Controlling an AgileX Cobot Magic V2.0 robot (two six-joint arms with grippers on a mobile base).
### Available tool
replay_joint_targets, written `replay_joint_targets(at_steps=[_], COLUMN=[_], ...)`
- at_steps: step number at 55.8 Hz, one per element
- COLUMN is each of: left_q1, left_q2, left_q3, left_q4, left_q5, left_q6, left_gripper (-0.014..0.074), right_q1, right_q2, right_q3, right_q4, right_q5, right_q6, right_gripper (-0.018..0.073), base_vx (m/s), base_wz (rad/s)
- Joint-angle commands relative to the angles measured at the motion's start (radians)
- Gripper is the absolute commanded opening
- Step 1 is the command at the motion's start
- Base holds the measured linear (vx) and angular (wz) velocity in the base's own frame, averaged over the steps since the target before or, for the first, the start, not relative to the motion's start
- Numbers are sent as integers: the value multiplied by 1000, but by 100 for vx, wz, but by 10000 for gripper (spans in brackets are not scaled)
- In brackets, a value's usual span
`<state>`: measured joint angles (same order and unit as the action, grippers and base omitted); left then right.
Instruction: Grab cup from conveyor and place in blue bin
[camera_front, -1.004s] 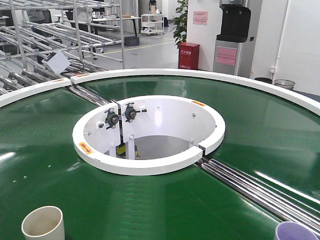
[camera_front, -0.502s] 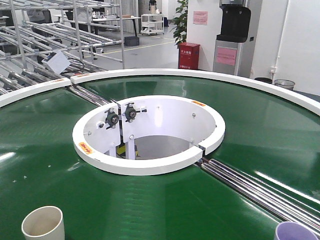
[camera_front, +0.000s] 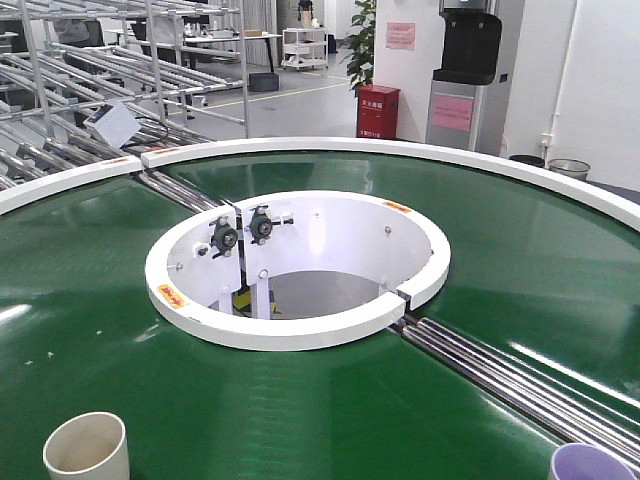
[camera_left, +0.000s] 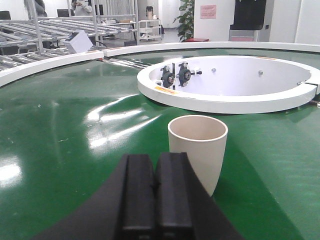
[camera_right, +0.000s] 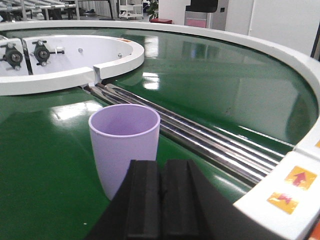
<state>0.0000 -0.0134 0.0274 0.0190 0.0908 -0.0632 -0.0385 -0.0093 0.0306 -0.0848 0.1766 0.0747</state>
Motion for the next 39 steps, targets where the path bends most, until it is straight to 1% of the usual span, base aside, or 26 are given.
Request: replay_joint_targets(at_steps=[1,7,17,20,22,27,39], left_q1=[1,1,1,1,1,1,1], left_q2=[-12,-12,-12,-12,-12,-12,-12], left_q3=[5,4,4,4,4,4,4], left_q4=[0,-3,-3,-3,-3,-3,-3], left_q5=[-85,-136,-190,-218,-235,-258,-297], left_q6=[3,-3,-14,-31,-42,-42,-42], left_gripper=[-6,-6,-6,-6,-6,-6,-6], right_q1=[-5,-5,-7,-7,-7,-7,-7], right_q2=[-13,-13,-13,-13,-13,-13,-13], right_q3=[19,19,19,19,19,19,19], right_q4=[-58,-88,-92,-91,-87,-77,-77], right_q5=[-86,-87,-88,-98,-121,-213,-399], right_q6=[-39,-54,-55,-51,-44,-20,-23], right_gripper=[-9,-9,-9,-9,-9,-9,-9], base_vx=[0,0,0,0,0,0,0], base_wz=[0,0,0,0,0,0,0])
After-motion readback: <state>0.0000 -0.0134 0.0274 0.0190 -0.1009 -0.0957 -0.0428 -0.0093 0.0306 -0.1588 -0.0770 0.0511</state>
